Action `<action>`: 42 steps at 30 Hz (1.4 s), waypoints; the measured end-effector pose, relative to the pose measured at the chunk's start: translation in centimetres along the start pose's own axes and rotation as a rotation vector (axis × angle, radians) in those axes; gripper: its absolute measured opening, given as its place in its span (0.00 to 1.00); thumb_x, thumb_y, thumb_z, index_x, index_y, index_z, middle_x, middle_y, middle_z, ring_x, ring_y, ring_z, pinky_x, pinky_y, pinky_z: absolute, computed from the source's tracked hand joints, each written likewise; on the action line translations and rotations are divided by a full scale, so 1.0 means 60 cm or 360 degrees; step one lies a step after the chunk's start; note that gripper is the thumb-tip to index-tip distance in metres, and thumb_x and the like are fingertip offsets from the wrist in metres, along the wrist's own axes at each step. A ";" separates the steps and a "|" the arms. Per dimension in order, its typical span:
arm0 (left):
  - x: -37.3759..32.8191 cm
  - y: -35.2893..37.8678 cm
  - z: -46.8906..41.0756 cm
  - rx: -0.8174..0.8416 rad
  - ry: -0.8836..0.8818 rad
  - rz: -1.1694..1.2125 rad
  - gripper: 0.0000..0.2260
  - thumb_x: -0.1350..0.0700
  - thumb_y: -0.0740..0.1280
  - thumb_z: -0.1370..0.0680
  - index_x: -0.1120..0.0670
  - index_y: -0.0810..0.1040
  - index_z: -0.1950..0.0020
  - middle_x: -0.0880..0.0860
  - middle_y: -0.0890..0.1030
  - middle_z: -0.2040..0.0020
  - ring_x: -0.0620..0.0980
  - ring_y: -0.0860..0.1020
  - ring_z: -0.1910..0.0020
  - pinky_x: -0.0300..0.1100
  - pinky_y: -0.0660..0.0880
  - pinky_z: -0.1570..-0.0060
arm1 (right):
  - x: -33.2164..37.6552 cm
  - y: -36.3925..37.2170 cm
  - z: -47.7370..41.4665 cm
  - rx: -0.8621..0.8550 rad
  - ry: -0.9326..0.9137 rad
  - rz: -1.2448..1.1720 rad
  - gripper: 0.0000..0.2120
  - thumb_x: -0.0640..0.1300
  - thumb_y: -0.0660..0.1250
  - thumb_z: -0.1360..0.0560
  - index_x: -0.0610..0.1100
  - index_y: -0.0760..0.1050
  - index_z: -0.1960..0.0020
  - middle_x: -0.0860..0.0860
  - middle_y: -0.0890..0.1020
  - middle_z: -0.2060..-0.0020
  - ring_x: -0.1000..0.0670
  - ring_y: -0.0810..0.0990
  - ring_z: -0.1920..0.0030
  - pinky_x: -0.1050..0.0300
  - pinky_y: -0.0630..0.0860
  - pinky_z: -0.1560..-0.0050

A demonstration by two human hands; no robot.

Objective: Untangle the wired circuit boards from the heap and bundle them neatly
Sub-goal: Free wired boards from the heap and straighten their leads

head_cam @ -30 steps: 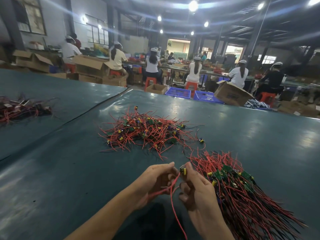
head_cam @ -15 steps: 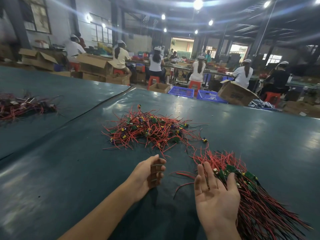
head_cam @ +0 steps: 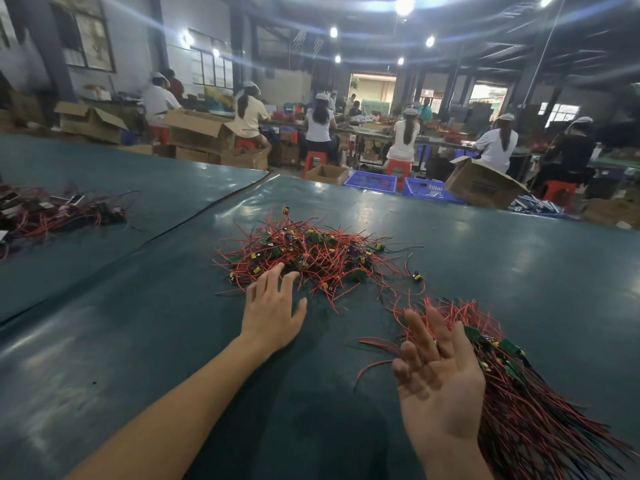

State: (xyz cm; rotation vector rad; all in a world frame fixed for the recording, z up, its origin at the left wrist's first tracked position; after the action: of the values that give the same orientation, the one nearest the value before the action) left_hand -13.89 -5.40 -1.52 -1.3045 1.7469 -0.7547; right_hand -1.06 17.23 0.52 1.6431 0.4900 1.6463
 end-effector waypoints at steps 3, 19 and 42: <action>0.035 0.009 -0.033 0.0029 -0.0169 -0.0012 0.23 0.47 0.61 0.22 0.50 0.64 0.28 0.56 0.57 0.24 0.55 0.55 0.25 0.53 0.54 0.29 | -0.006 0.000 -0.002 0.0024 0.0037 0.0139 0.16 0.56 0.59 0.21 0.48 0.78 0.41 0.49 0.87 0.56 0.56 0.78 0.73 0.65 0.74 0.76; 0.123 0.032 -0.089 0.0175 -0.0638 0.0104 0.20 0.38 0.62 0.26 0.47 0.76 0.39 0.52 0.67 0.27 0.55 0.61 0.29 0.57 0.57 0.34 | -0.034 -0.013 -0.033 -0.0071 -0.0099 0.0808 0.07 0.46 0.65 0.21 0.43 0.79 0.49 0.46 0.85 0.64 0.54 0.78 0.75 0.63 0.71 0.80; 0.072 -0.083 -0.003 -0.0655 -0.0179 0.0708 0.08 0.71 0.71 0.31 0.59 0.84 0.64 0.53 0.81 0.66 0.52 0.77 0.62 0.40 0.71 0.60 | -0.040 0.014 -0.014 0.0150 -0.0306 0.1196 0.07 0.43 0.67 0.22 0.43 0.81 0.56 0.49 0.84 0.67 0.54 0.78 0.73 0.63 0.72 0.76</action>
State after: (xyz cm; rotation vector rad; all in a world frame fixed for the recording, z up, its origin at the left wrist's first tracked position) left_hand -12.26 -10.95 1.62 -1.1200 2.0658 -0.0699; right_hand -2.29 15.15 -0.61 2.1914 -0.1876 1.9585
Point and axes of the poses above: each hand's wrist, its own z-axis away from the middle knuckle, its own y-axis out of the palm, x = y × z, the point moved 8 cm from there along -z, towards the middle knuckle
